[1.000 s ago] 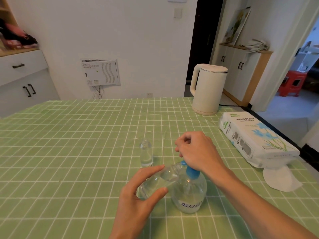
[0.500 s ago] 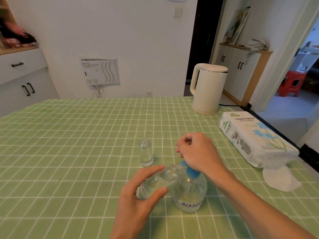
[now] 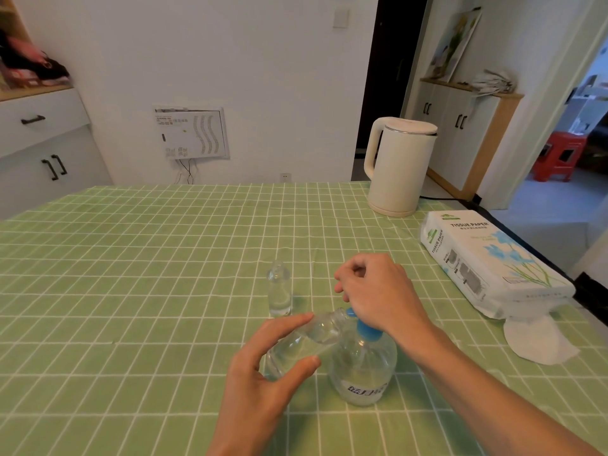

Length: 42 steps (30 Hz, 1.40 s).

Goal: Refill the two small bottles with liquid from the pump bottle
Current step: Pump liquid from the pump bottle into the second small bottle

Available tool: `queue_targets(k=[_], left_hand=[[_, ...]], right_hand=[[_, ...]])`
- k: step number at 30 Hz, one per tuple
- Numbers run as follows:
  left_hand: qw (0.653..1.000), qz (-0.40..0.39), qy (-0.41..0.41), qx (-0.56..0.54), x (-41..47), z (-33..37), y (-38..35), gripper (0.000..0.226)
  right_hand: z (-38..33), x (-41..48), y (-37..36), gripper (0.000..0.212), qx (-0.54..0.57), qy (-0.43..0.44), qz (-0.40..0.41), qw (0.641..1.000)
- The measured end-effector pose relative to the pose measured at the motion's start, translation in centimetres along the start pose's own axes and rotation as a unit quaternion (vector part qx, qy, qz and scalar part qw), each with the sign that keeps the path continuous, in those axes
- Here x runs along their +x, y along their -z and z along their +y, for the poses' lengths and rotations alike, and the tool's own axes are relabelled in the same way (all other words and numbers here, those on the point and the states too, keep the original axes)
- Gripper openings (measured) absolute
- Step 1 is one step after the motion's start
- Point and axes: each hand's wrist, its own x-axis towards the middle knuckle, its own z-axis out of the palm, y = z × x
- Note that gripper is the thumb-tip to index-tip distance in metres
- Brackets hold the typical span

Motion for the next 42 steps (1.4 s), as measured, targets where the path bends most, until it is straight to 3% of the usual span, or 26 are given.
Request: queue_targets(k=[19,27,42], left_hand=[[1.0,0.01,-0.013,0.016,0.07,-0.39,-0.14,0.064],[1.0,0.003,-0.01,-0.001,0.21,-0.25,-0.19,0.051],[1.0,0.004,-0.016,-0.008,0.12,-0.04,-0.26,0.051]], right_hand=[[-0.57,-0.15,0.42,0.03,-0.015,0.023,0.002,1.0],[0.1,-0.16,-0.19,0.031,-0.004,0.006,-0.005,1.0],[-0.65,0.02,0.53,0.028,-0.029,0.029,0.008,0.999]])
